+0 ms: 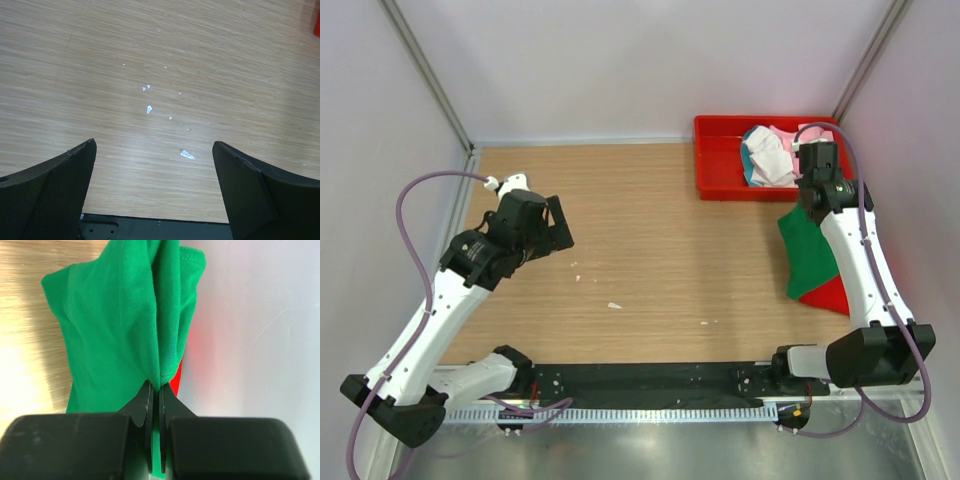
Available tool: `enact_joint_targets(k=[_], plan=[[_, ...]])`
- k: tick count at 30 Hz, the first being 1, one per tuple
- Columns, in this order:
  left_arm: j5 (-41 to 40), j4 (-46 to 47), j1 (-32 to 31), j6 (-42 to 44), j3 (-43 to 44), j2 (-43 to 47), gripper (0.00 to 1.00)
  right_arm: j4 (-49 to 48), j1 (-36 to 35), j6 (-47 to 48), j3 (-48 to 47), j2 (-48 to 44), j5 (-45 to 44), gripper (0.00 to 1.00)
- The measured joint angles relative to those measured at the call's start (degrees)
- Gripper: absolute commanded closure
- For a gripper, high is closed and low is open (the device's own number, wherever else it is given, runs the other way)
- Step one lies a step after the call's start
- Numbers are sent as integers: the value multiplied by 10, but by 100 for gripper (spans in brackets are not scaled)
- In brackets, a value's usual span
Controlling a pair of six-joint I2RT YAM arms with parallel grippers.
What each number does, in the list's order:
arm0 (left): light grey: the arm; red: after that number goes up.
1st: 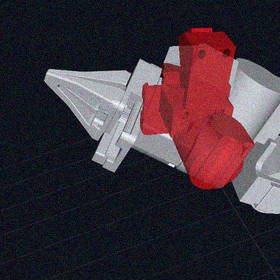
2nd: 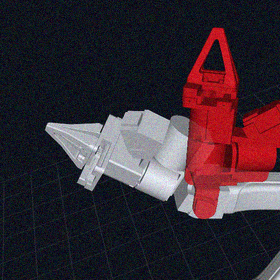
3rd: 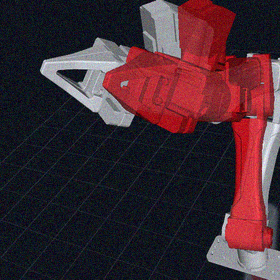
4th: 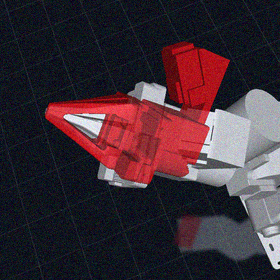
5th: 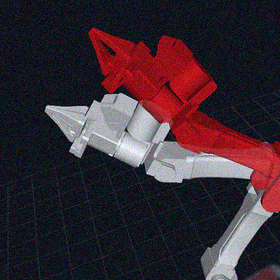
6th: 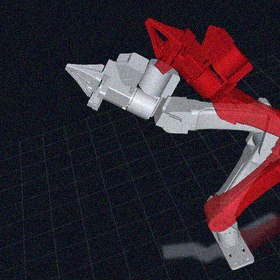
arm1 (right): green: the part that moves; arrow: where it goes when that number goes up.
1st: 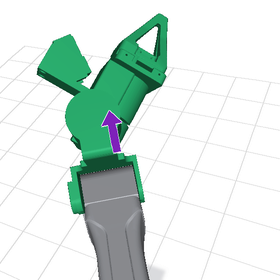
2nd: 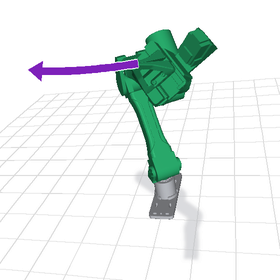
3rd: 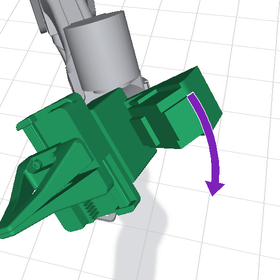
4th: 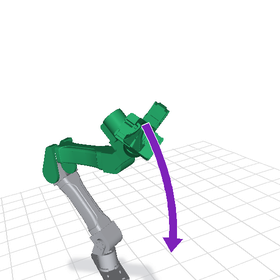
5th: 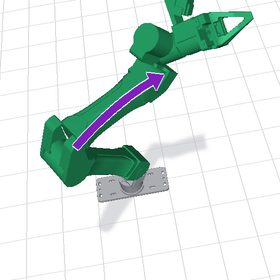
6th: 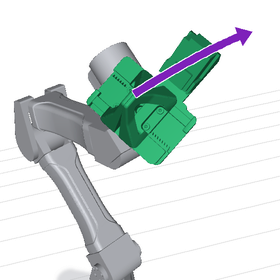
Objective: Fold and stack the t-shirts
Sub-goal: Neatly place the folded tshirt to the corner
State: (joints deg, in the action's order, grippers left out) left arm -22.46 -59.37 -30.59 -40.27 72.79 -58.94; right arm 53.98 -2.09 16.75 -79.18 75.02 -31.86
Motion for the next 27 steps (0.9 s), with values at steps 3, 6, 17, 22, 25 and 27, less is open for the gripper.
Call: enact_joint_targets(k=[3, 6, 17, 22, 25, 27], plan=[[0, 0, 0, 0, 0, 0, 0, -3, 0, 1, 6, 0, -12, 99], [0, 0, 0, 0, 0, 0, 0, -8, 3, 8, 29, 0, -34, 99], [0, 0, 3, 0, 0, -7, 0, -63, 63, 45, 104, 3, -90, 99], [0, 0, 4, 0, 0, -22, 0, -123, 92, 73, 162, 4, -97, 99], [0, 0, 5, 1, 0, -27, 0, -163, 114, 89, 191, 12, -98, 99], [0, 0, 7, 2, 0, -27, 0, -178, 125, 97, 199, 22, -99, 99]])
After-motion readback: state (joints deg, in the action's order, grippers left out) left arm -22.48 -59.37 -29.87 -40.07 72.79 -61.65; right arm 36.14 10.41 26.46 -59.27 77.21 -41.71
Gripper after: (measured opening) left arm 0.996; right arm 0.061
